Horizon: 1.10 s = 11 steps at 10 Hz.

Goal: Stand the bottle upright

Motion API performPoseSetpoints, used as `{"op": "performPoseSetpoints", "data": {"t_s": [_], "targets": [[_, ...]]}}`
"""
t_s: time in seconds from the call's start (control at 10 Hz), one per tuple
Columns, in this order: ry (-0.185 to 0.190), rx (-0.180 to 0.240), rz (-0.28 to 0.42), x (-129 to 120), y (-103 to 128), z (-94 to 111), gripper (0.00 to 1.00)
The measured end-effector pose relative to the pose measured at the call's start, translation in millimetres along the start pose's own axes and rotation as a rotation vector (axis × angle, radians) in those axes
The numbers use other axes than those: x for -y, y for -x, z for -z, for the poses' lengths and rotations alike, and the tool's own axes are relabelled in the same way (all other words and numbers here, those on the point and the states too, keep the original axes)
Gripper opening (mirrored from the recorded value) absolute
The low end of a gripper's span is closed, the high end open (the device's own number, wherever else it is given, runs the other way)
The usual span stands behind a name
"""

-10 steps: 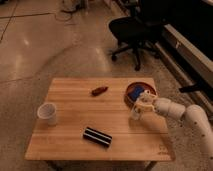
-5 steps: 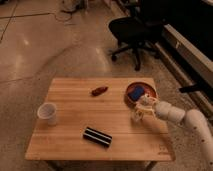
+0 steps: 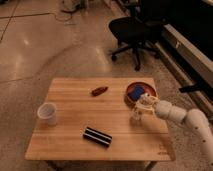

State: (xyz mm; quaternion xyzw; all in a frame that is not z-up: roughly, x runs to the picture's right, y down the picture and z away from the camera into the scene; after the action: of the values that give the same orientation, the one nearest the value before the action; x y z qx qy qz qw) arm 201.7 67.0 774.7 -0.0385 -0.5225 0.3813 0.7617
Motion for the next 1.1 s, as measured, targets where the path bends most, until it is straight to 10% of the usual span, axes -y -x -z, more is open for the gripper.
{"op": "performPoseSetpoints", "data": {"t_s": [1.1], "targets": [[0.068, -0.023, 0.027, -13.9, -3.2, -0.8, 0.8]]}}
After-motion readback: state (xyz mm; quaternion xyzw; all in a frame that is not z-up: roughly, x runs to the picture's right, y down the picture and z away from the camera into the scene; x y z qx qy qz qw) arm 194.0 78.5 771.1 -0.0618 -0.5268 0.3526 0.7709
